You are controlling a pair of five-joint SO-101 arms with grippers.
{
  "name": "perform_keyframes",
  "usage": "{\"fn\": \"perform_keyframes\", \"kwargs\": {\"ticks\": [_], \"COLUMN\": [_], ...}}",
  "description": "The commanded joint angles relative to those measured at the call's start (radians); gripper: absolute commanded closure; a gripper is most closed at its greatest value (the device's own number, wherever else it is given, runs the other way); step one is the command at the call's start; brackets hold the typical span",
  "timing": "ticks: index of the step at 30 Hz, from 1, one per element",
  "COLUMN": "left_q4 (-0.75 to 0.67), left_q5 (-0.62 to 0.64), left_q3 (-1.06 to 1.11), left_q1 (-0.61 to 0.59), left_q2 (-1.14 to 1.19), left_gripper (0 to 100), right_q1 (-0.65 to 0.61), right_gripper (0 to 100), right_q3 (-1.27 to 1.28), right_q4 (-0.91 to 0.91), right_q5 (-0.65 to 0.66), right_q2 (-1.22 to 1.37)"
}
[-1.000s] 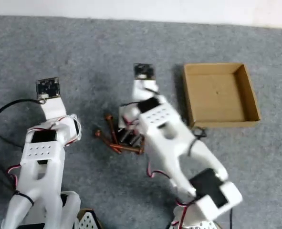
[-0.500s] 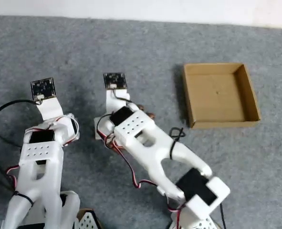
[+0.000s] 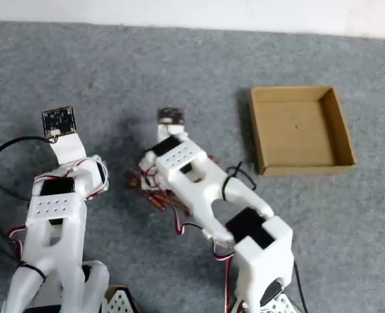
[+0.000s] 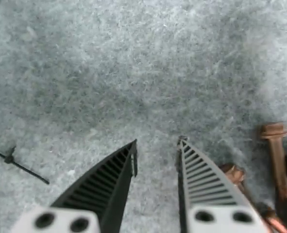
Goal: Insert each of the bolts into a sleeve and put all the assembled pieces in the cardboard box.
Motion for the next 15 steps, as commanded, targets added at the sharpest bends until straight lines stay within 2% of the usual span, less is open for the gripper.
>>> {"fn": "perform_keyframes", "kwargs": {"ticks": [1,10,15], "left_q4": [-0.020,-0.020,-0.020], "left_q5": [0.011,0.011,0.009], "left_q3": [-0.005,-0.005,-0.005], "left_q1": [-0.008,-0.008,-0.008], "left_q2": [0.004,0.004,0.004], "left_gripper": [86,86,86], "right_q1": [0.053,0.093,0.113], "right_gripper": [76.8,76.8,76.8], "right_q3": [-0.019,-0.019,-0.064], "right_q4": [0.025,0.027,0.090], "right_q5": [-0.020,-0.018,-0.017], "right_q2": [0.002,0.001,0.005]}}
